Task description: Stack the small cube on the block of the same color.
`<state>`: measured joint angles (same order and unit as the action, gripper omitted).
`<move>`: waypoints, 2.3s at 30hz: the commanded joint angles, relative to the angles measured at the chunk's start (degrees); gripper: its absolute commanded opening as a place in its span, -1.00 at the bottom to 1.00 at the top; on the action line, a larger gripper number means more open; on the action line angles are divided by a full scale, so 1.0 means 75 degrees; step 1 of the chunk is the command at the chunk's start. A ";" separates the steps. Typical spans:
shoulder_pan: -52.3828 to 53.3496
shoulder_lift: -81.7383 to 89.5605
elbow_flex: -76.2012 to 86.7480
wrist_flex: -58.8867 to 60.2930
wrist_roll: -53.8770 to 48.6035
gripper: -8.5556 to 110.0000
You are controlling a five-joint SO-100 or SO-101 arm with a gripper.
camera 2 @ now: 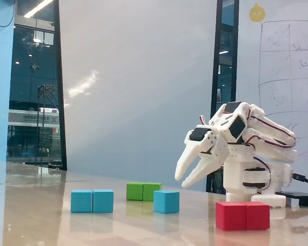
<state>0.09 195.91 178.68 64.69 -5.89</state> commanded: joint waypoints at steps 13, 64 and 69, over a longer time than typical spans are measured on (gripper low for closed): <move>-0.0035 0.0234 -0.0152 -0.0082 -0.0012 -0.72; -0.0023 -1.0195 -0.7582 0.0973 0.0012 -0.72; -0.0023 -1.0617 -0.7582 0.0973 0.0000 -0.70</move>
<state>-0.44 116.89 127.53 71.46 -5.54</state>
